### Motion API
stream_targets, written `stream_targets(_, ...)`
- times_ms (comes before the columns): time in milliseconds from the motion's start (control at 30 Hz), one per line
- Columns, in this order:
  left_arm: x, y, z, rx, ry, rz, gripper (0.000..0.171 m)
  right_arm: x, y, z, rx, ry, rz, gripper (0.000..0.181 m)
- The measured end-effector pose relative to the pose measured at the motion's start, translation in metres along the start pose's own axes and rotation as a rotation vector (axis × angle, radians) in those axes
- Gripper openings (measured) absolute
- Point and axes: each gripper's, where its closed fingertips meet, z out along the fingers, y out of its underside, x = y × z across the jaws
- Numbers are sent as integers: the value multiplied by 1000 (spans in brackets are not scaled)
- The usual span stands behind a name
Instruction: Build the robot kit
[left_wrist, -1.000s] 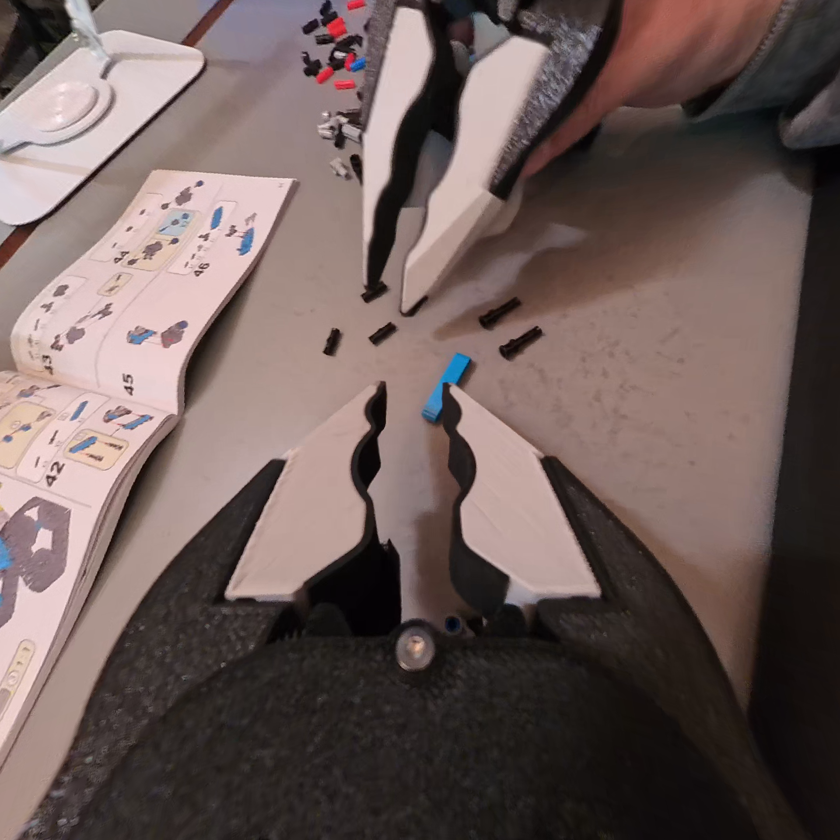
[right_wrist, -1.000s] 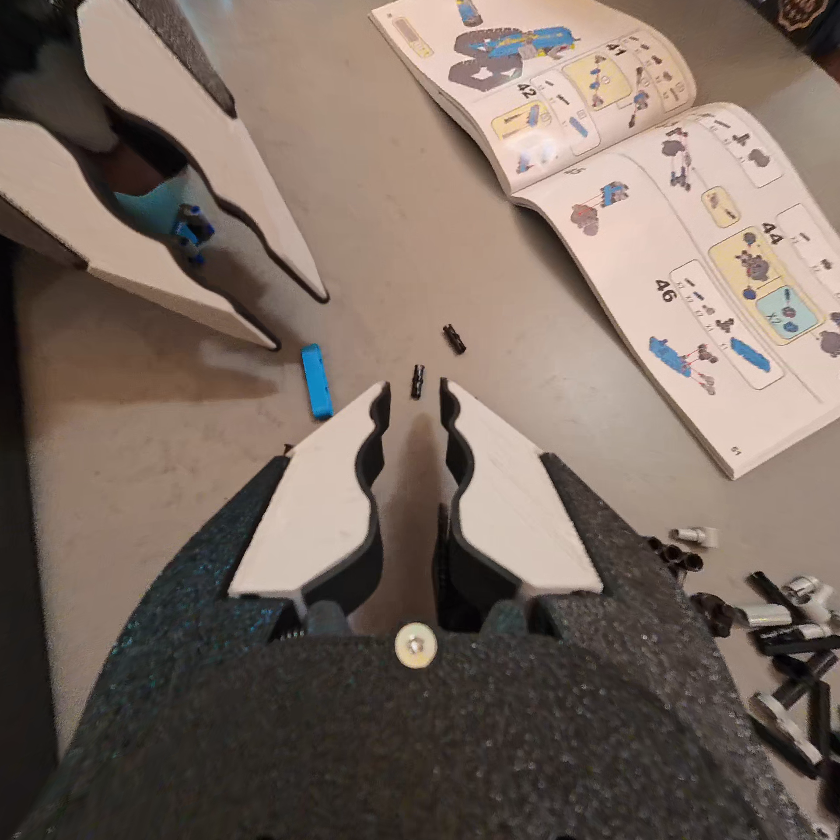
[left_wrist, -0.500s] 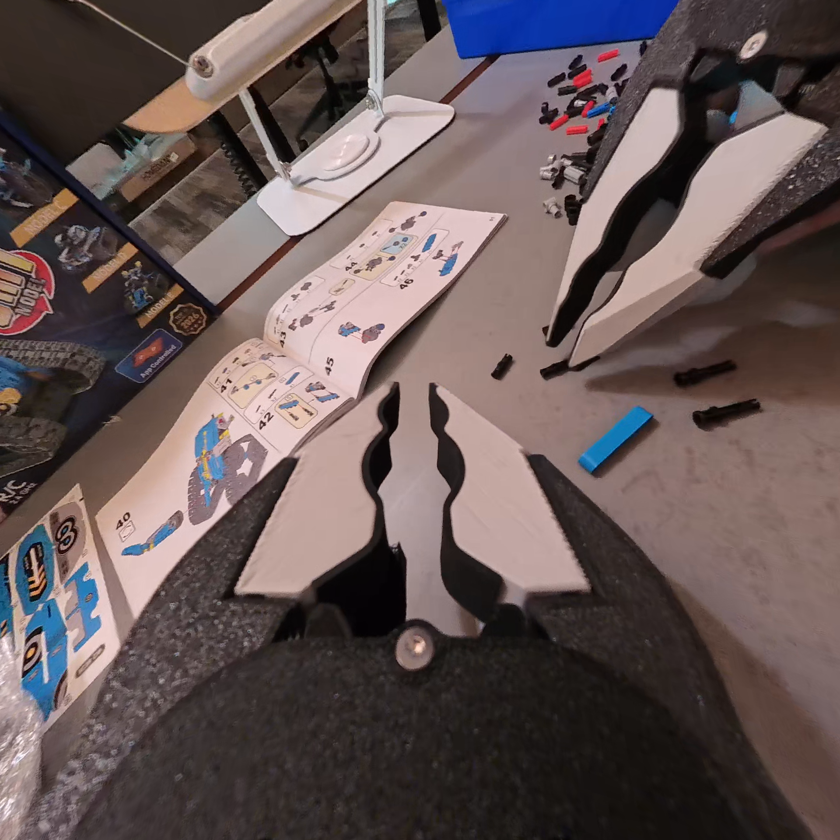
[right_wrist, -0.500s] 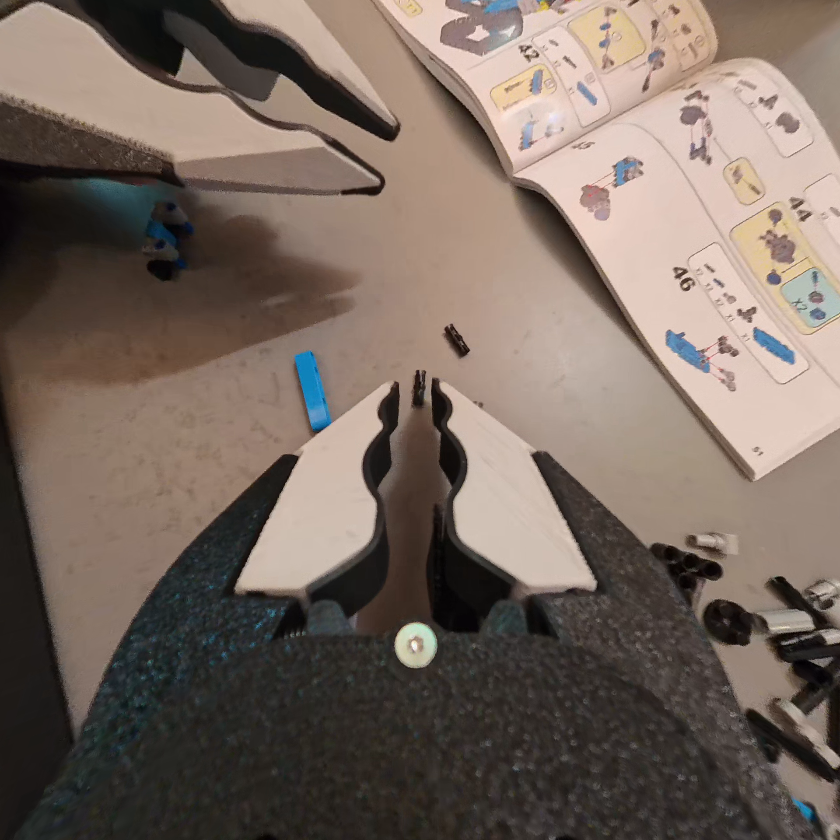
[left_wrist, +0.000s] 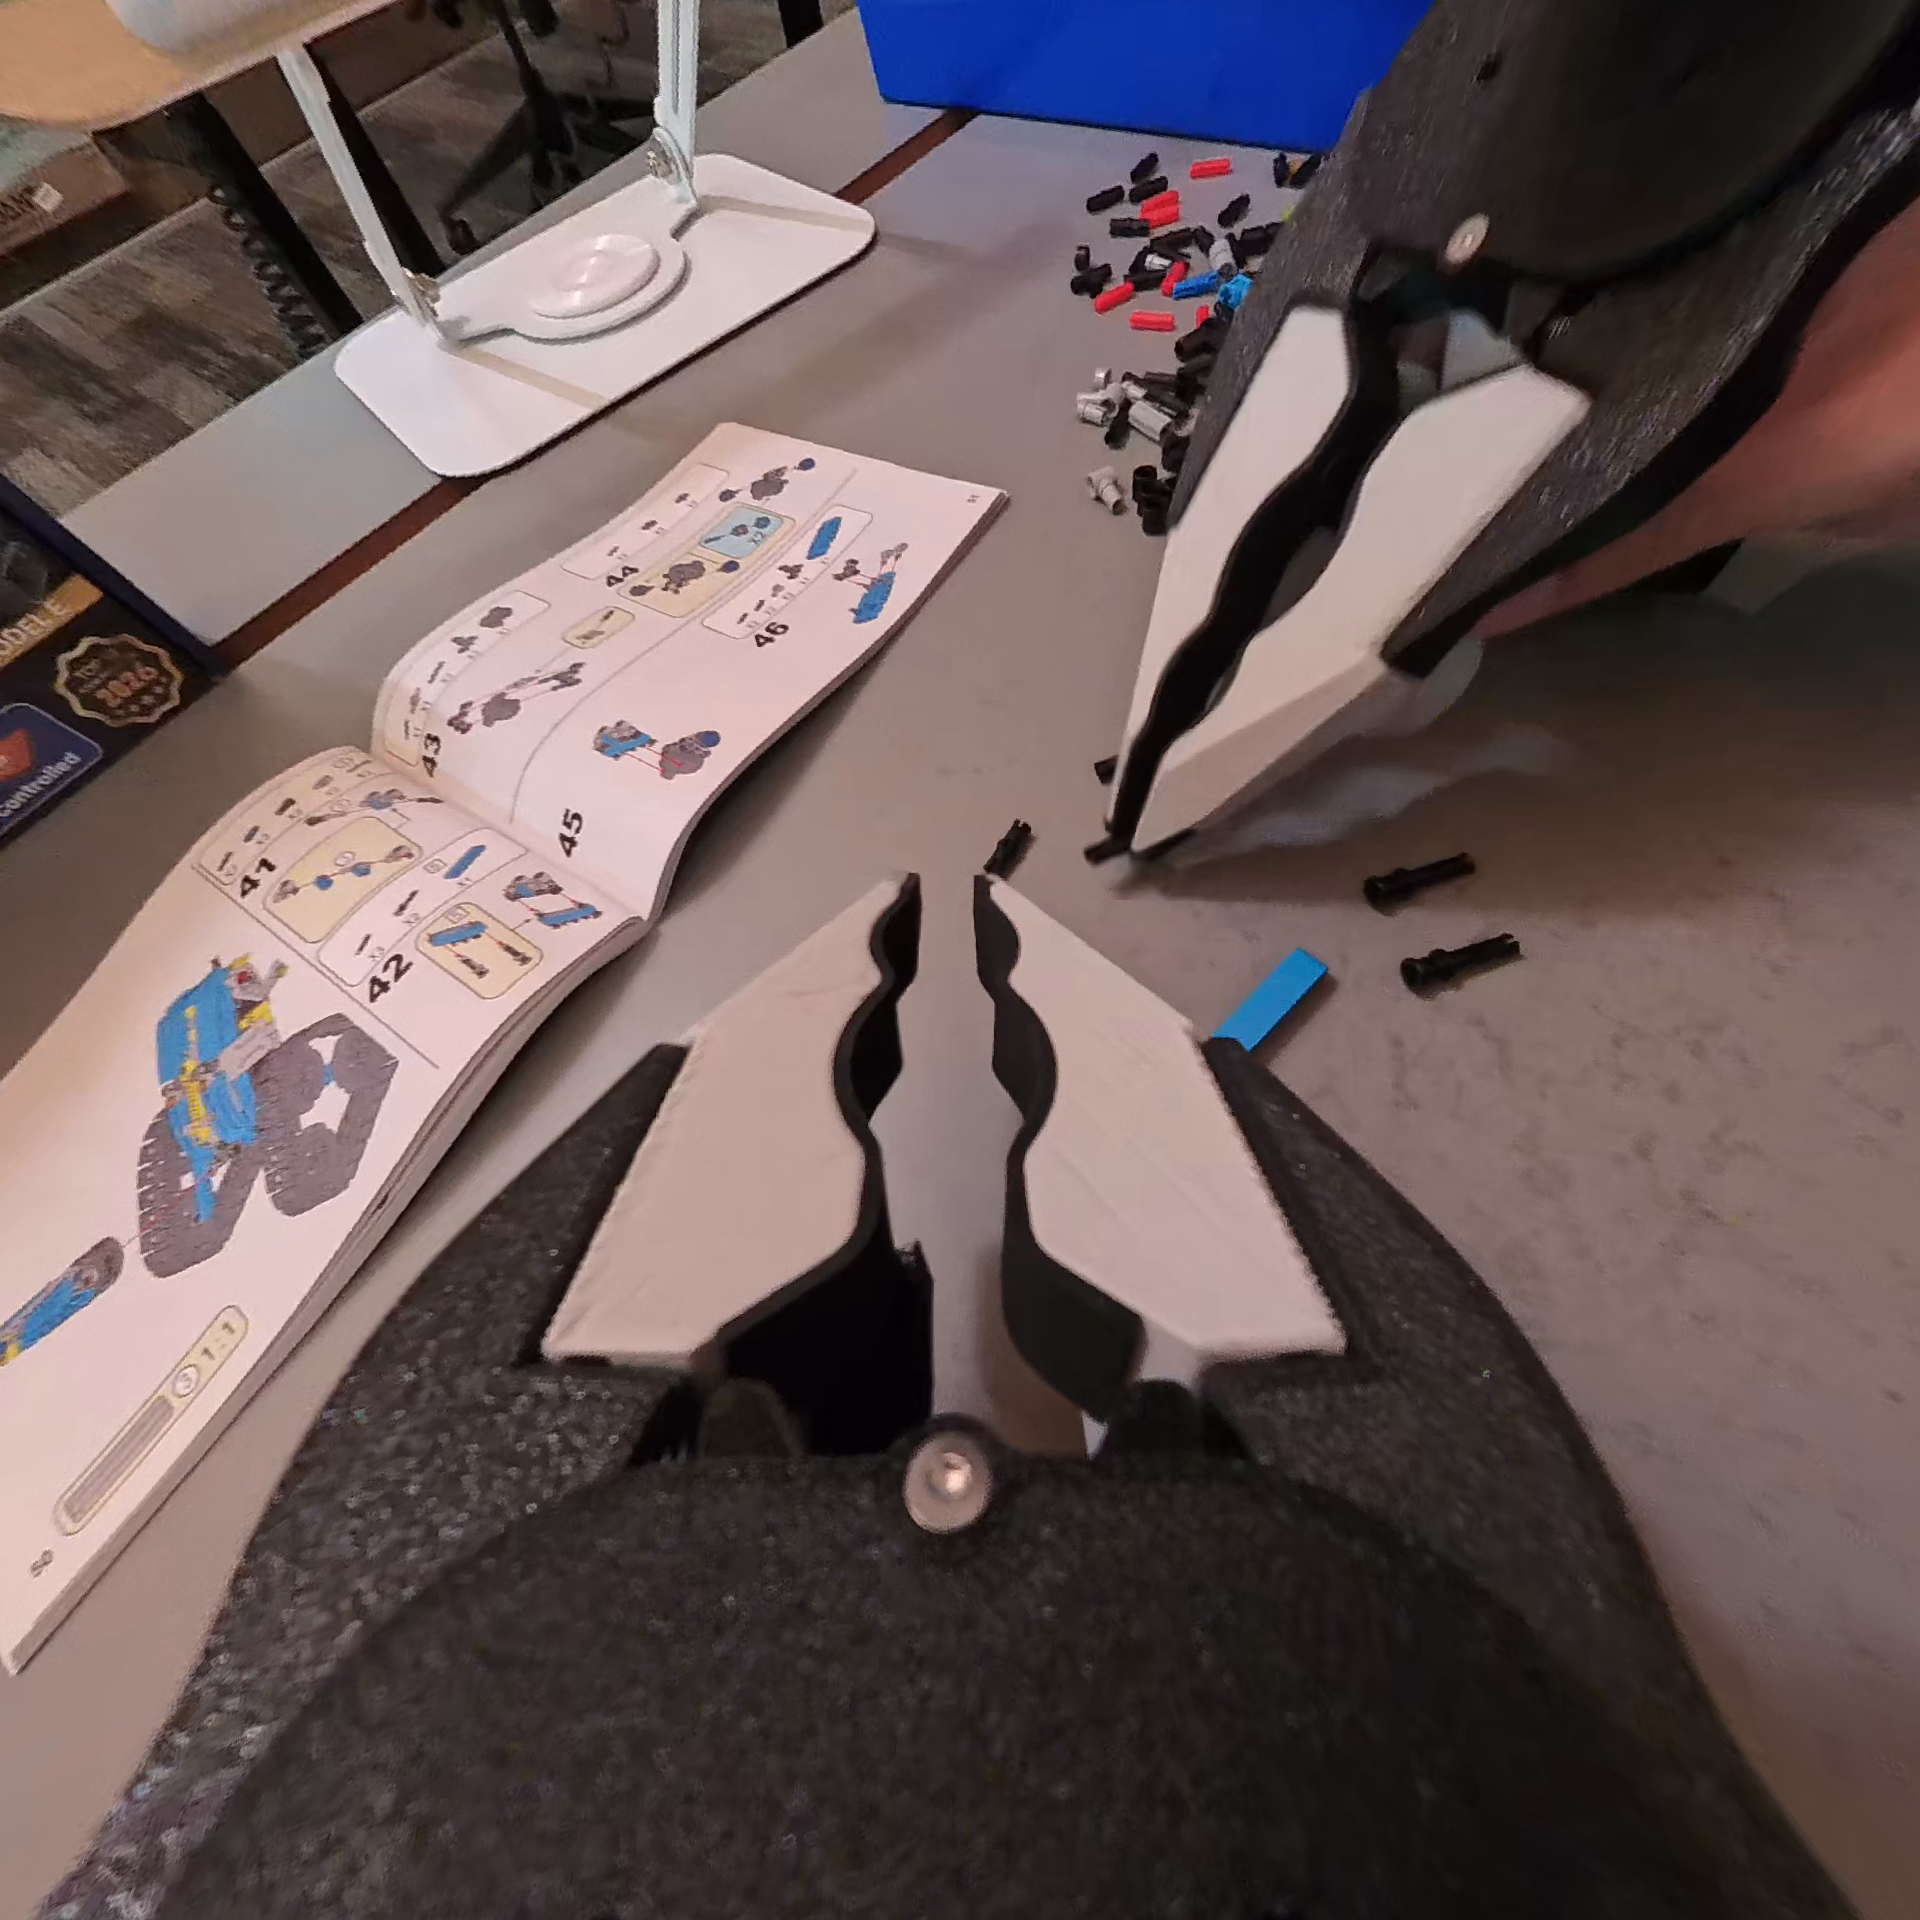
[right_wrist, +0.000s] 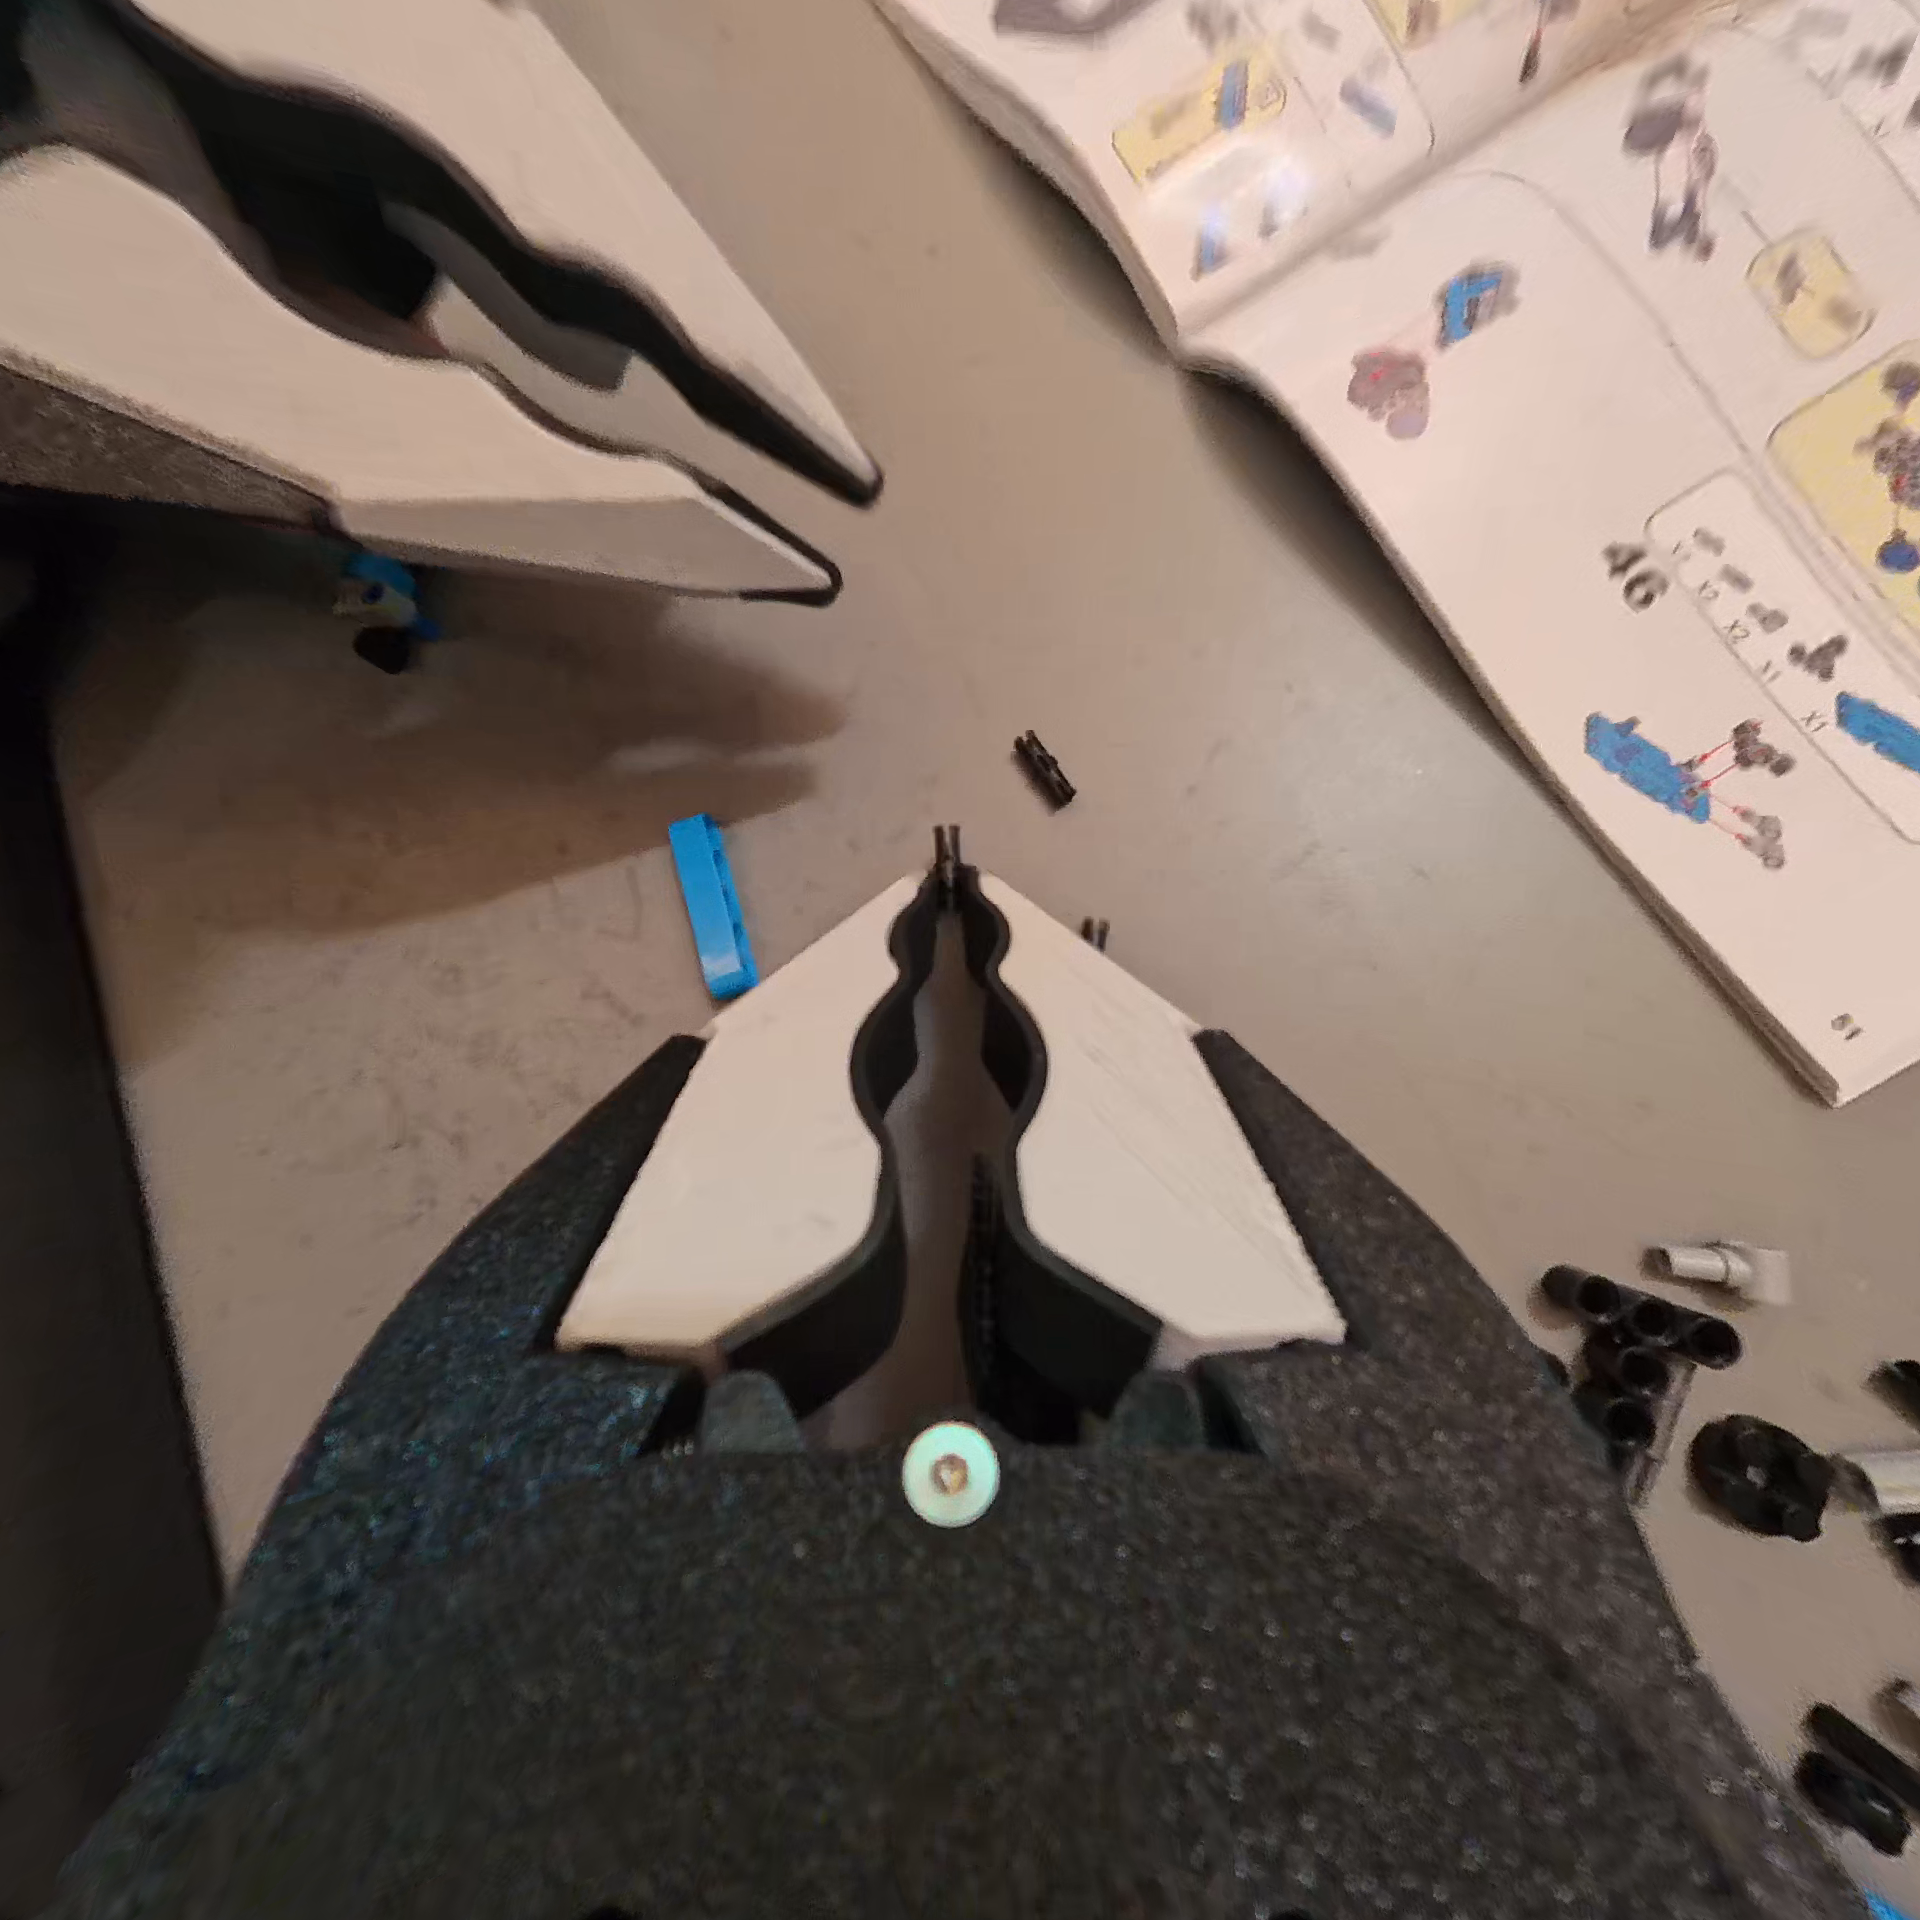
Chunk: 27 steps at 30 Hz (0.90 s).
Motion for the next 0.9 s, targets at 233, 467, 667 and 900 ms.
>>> stream_targets(233, 16, -34, -22, 204, 112, -26, 0, -33, -49, -37, 318, -214, 22, 3)
stream_targets(467, 2, -40, -33, 255, 62, -58, 0, -43, -54, -40, 349, -229, -14, 4)
stream_targets(667, 26, -42, -32, 257, 206, -87, 0, -44, -60, -45, 396, -248, 1, 4)
stream_targets(900, 31, -36, -27, 222, 199, -40, 0, -42, -51, -34, 329, -230, 2, 2)
